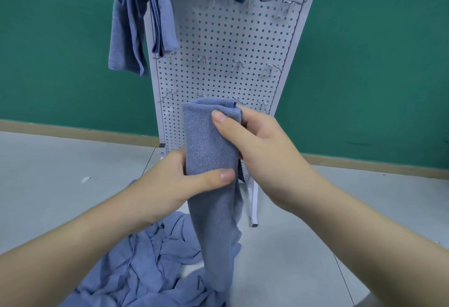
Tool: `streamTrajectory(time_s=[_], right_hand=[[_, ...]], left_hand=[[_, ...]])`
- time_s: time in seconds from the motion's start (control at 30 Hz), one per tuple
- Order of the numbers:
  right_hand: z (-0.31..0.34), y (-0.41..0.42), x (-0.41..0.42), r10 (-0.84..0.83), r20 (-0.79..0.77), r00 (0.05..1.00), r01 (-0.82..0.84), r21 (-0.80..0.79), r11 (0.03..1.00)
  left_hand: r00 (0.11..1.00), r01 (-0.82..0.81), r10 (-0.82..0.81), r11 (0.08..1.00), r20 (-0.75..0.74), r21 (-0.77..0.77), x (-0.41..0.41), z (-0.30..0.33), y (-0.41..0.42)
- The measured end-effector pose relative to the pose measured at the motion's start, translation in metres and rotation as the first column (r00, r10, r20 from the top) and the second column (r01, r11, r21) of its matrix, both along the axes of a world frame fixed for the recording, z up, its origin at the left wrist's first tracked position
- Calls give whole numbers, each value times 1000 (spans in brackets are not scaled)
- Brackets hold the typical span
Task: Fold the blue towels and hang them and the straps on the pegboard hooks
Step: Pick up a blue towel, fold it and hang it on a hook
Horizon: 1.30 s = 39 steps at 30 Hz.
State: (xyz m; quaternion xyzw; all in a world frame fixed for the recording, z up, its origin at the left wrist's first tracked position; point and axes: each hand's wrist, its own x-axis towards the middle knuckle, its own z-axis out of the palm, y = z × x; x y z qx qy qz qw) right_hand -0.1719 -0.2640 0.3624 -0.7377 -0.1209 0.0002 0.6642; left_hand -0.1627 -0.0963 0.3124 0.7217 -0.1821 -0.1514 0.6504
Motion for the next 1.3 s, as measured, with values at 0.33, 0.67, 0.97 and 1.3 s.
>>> streamTrajectory(time_s=[0.33,0.67,0.97,1.3], right_hand=[[28,-30,20,-218,-135,967,255,429,866],[51,-88,37,-439,-198,877,457,628,629],[57,-106,31,-542,-166,824,499,664,557],[26,-27,14,-177,-116,977,211,558,802]], left_hand=[[982,42,-36,999,-185,32,-3,4,-5],[972,135,-91,970,-215,201,0,12,-1],[965,237,-179,906,-190,351,3,15,11],[982,164,-188,874,7,458,8,9,21]])
